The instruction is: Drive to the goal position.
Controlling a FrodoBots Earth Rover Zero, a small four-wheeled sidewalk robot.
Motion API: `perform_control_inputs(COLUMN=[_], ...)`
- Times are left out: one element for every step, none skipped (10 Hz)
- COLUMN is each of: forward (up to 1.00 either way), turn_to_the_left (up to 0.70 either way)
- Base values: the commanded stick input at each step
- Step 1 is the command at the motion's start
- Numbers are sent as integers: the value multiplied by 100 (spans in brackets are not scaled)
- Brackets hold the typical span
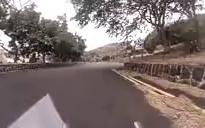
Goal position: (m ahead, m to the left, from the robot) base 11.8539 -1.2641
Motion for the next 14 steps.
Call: perform_control_inputs(forward=[100,100,100,100,100,100,100,100,100,100,100,100,100,100], turn_to_the_left=[-4,0,0,0,0,0,0,0,0,0,0,0,0,0])
